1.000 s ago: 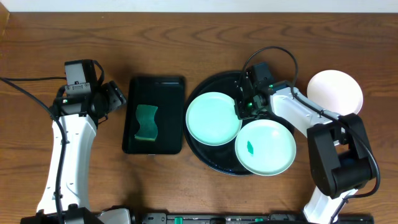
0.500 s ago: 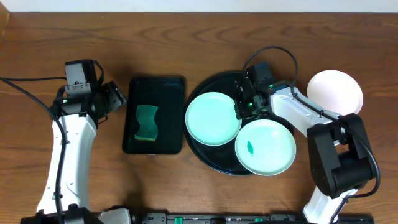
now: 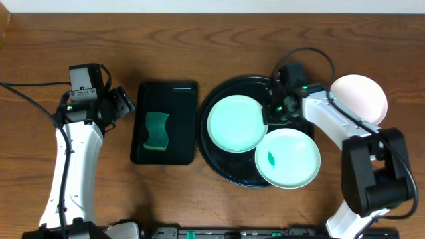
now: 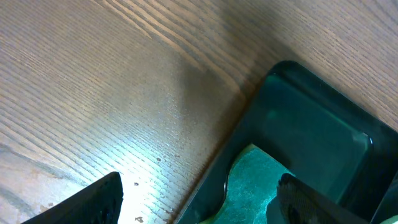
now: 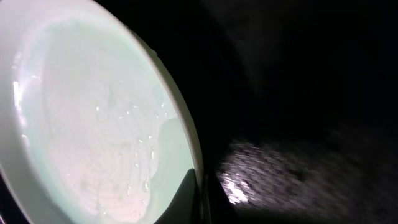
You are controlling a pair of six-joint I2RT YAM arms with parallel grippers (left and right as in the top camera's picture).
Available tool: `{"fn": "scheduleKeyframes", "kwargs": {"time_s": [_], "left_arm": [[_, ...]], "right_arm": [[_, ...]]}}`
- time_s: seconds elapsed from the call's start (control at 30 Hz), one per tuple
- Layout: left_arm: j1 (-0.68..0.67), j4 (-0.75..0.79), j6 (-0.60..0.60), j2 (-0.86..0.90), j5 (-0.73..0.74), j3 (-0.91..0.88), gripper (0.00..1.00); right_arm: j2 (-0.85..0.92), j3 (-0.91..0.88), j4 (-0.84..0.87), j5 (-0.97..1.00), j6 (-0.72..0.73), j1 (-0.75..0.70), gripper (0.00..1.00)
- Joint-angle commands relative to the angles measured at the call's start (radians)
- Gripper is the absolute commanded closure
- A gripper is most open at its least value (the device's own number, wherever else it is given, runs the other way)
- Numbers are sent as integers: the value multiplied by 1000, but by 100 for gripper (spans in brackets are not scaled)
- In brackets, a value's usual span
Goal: Clean dirty plates on tray and stack at the side
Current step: 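Lift the pale green plate off the round tray with the right gripper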
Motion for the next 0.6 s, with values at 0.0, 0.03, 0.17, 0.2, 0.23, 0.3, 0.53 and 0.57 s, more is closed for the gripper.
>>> {"fn": "scheduleKeyframes", "kwargs": {"time_s": [0.0,0.03,0.17,0.2,0.23,0.3,0.53,0.57], "left_arm": [[2,-3,-5,-2,-12,15,20],[2,-3,-5,-2,-12,16,20],[2,-3,-5,-2,-12,16,20],[2,-3,-5,-2,-12,16,20],[2,-3,-5,-2,-12,16,20],[2,-3,-5,-2,-12,15,20],[2,-3,-5,-2,-12,15,20],[2,-3,-5,-2,-12,15,20]], "right_arm": [[-35,10,-14,3,-18,-26,99],[-38,10,-18,3,-17,-32,99],[-47,10,-26,3,-17,-50,99],[-48,10,-28,3,-17,-53,99],[-52,10,-31,3,-17,-55,99],[-58,10,-36,3,-17,-56,99],[-87,10,-50,10,-16,-56,99],[-88,10,-54,10,-16,-56,99]]}}
